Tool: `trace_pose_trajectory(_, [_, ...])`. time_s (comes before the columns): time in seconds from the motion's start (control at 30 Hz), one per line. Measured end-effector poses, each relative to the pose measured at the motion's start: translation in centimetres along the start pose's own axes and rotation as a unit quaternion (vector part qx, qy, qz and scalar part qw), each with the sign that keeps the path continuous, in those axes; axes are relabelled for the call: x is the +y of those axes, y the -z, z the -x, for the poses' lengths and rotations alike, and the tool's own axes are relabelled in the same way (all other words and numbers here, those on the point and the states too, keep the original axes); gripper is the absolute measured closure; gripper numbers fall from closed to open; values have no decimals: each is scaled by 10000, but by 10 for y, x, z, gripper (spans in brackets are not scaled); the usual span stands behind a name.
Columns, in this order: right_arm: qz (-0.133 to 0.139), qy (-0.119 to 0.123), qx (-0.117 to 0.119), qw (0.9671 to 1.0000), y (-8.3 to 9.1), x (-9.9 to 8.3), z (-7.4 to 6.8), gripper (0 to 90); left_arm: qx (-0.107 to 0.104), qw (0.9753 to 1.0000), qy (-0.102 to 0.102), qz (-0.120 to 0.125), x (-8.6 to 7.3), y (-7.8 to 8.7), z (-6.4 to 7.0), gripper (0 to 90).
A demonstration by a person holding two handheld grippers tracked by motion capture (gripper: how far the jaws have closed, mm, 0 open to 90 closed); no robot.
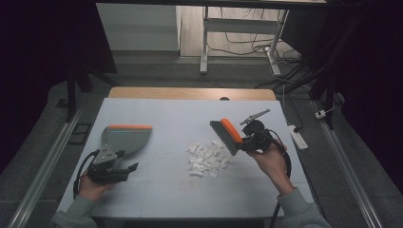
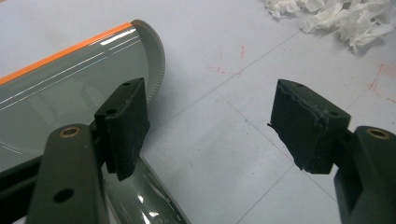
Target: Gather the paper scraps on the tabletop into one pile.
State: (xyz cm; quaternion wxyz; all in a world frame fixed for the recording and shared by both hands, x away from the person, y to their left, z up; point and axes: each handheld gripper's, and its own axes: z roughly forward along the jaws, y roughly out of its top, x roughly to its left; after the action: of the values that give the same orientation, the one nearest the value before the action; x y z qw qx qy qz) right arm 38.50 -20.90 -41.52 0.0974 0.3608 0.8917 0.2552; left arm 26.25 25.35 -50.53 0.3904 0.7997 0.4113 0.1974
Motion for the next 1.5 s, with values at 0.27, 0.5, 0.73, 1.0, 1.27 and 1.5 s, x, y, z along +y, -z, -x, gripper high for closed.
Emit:
trace_pose_trajectory(0.27, [39, -41, -83, 9999, -5, -16, 14, 701, 10, 10000, 9, -16, 0, -1, 0, 288])
trace_pose_trajectory(0.5, [319, -140, -185, 9992, 3, -42, 27, 702, -10, 10000, 14, -34, 0, -2, 0, 288])
trace_pose_trajectory(0.73, [743, -191, -339, 9965, 14, -74, 29, 701, -20, 10000, 56, -77, 3, -5, 2, 288])
trace_pose_trajectory(1.0, [1119, -239, -298, 9930, 20, -107, 30, 701, -103, 9998, 36, -158, 6, -11, 6, 289])
trace_pose_trajectory(1.27, [1190, -139, -305, 9923, 20, -121, 29, 701, -130, 9997, 6, -207, 6, -12, 8, 288])
trace_pose_trajectory(1.5, [1198, -64, -309, 9923, 16, -121, 28, 701, -145, 9997, -9, -218, 6, -12, 9, 287])
